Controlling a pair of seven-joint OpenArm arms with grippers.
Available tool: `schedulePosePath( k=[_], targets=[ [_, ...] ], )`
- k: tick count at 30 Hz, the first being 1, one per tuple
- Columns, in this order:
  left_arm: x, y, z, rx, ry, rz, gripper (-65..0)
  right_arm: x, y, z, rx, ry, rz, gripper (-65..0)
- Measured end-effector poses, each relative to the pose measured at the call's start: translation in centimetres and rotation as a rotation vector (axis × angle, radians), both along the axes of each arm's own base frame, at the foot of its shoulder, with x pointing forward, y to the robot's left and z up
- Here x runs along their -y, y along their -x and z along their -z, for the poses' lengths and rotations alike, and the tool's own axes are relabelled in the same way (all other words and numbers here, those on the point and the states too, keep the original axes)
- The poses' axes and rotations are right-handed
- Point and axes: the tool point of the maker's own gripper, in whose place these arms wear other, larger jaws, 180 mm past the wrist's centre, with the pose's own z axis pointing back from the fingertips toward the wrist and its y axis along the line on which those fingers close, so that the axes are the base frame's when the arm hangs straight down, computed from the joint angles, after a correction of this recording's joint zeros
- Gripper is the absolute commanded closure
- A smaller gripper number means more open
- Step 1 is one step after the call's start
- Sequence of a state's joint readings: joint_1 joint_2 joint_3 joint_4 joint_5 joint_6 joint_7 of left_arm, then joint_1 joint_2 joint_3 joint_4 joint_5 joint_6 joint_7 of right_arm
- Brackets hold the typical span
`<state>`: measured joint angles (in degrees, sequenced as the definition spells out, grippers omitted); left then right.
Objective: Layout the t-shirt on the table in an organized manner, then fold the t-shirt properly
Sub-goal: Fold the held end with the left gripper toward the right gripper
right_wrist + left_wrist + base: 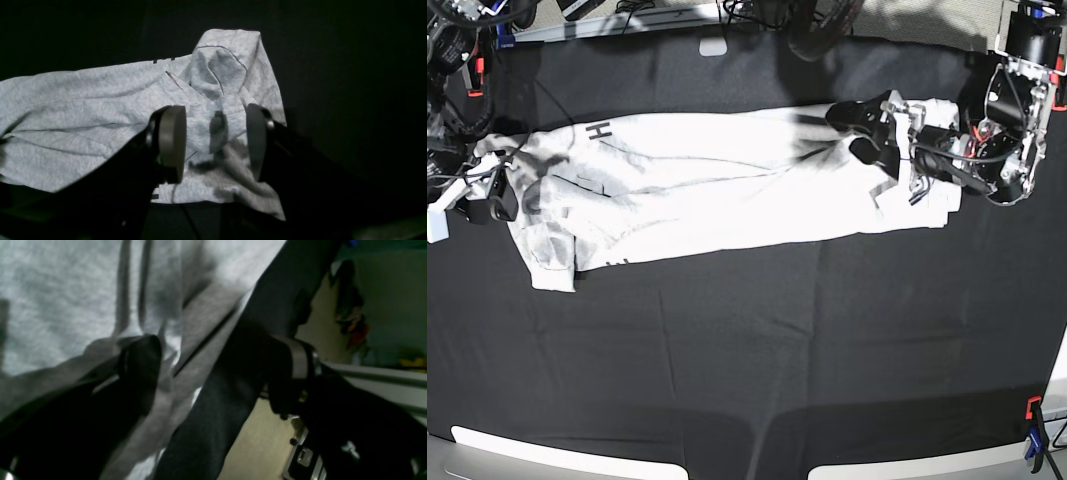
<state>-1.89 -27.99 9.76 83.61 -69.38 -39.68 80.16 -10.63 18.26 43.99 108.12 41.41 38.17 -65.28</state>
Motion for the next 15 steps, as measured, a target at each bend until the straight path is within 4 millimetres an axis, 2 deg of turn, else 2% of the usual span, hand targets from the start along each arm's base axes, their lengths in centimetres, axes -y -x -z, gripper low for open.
schedulePosePath(
  k=[5,10,12,15],
  targets=[
    [0.2,0.1,-0.7,-0.011,0.051,-0.013,-44.6,-0.1,0.0,0.0,0.002,0.009,-0.017,-28.4],
    [-2.7,2.2,0.1,-0.074,0.01,-0.023,-44.7,0.3,-0.1,-0.4,0.003,0.03,-0.022,-28.4],
    [-3.4,3.0,-0.3,-0.105,0.029,-0.03,-44.7,0.3,-0.1,-0.5,0.005,0.03,-0.025,-28.4],
    [-3.9,2.3,-1.5,-0.098,0.068,-0.044,-44.7,0.3,-0.1,-0.5,0.005,0.031,-0.025,-28.4]
  ],
)
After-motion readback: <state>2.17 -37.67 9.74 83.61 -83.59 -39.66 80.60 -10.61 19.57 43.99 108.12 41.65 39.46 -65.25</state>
